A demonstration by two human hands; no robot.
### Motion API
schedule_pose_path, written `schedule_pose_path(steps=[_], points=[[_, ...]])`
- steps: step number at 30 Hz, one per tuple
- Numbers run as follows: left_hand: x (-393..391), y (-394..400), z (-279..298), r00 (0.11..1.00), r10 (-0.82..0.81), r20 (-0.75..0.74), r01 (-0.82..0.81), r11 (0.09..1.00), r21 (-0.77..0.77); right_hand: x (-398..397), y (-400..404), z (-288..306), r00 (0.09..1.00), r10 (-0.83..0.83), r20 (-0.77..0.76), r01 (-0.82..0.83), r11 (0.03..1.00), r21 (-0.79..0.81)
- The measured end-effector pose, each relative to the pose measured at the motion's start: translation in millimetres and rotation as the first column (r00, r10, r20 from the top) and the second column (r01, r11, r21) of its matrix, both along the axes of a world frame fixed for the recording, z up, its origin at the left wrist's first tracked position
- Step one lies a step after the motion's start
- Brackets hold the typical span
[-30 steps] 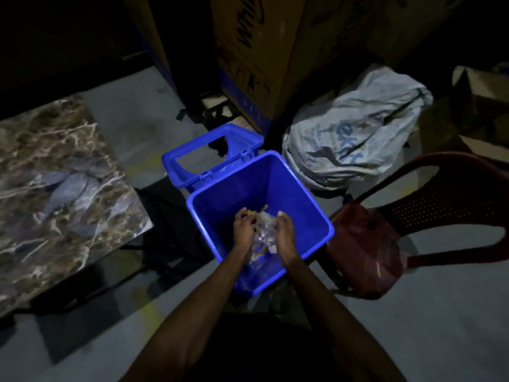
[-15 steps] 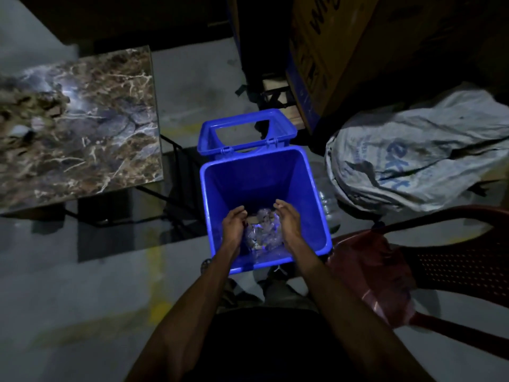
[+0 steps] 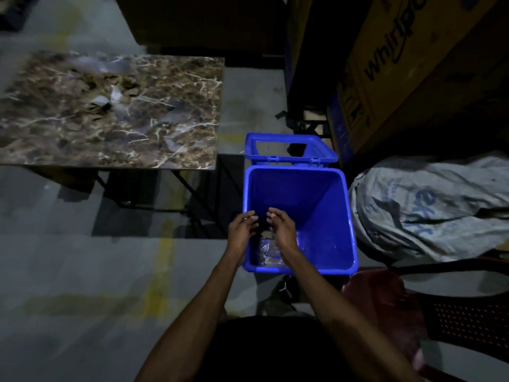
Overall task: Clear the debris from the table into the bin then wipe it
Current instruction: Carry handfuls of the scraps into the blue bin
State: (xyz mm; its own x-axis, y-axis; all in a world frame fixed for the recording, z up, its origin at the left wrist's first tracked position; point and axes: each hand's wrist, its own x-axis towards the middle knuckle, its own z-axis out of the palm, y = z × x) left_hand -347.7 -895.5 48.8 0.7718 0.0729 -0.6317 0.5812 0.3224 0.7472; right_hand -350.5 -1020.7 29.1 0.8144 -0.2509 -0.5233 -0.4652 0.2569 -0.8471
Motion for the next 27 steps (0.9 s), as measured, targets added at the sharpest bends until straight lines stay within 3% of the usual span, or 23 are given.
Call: schedule_pose_path(steps=[6, 13, 22, 27], points=[[-24, 99, -4, 0.995, 0.091, 0.048, -0.092, 0.996, 0.008, -18, 107, 19, 0.977, 0.204, 0.057, -0.194, 0.971, -0.142], [-50, 214, 5, 0.953, 0.296, 0.068, -0.299, 0.953, 0.043, -16, 221, 43, 0.862, 0.495, 0.110, -0.447, 0.843, -0.298], [-26, 295, 17, 0.876, 0.478, 0.062, -0.480, 0.877, 0.028, 29, 323, 46, 0.778, 0.614, 0.134, -0.588, 0.786, -0.191], [18, 350, 14, 0.828, 0.558, 0.056, -0.560, 0.826, 0.064, 83, 374, 35, 0.726, 0.678, 0.116, -0.649, 0.731, -0.211]])
